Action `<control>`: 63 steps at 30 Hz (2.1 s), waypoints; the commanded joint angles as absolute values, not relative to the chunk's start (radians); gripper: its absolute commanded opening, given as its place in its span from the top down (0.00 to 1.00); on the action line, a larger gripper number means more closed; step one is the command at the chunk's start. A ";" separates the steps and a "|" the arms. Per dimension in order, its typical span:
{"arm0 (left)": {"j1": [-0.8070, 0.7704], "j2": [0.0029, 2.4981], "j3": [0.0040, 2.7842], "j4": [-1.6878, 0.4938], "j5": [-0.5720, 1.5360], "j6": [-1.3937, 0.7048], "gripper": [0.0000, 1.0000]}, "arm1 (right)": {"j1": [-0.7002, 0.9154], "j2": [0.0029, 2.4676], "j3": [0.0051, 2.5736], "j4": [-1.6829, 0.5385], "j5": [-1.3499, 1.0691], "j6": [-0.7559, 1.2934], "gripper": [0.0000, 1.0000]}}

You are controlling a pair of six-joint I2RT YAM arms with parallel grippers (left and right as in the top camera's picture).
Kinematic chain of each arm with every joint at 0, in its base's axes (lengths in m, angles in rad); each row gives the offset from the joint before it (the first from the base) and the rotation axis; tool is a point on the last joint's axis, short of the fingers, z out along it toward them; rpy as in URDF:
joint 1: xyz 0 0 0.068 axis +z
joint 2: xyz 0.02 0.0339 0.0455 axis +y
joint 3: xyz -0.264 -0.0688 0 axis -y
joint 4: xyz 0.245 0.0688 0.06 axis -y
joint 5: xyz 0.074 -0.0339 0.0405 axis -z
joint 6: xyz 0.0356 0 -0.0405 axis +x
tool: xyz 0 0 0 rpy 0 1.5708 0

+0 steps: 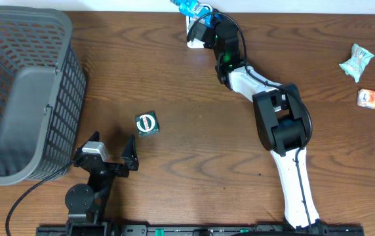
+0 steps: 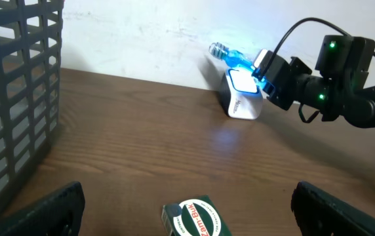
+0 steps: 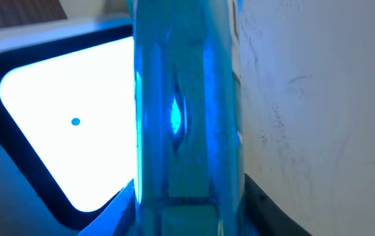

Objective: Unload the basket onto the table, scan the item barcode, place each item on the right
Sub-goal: 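Carry the Listerine bottle up to the white scanner, then move the Listerine bottle to the right back corner and release it, then reach the right gripper to the green Zam-Buk tin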

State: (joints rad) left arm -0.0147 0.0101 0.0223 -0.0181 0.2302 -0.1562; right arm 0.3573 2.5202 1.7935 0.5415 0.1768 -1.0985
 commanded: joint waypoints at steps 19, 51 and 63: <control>-0.010 0.004 0.004 -0.049 0.242 -0.146 0.02 | 0.027 2.290 1.848 -0.234 0.656 -0.733 0.99; -0.010 0.004 0.004 -0.048 0.242 -0.146 0.02 | -0.226 2.164 1.837 -0.646 0.409 -0.202 0.01; -0.010 0.004 0.004 -0.049 0.242 -0.146 0.02 | 0.109 2.067 1.837 -0.726 -0.742 0.182 0.01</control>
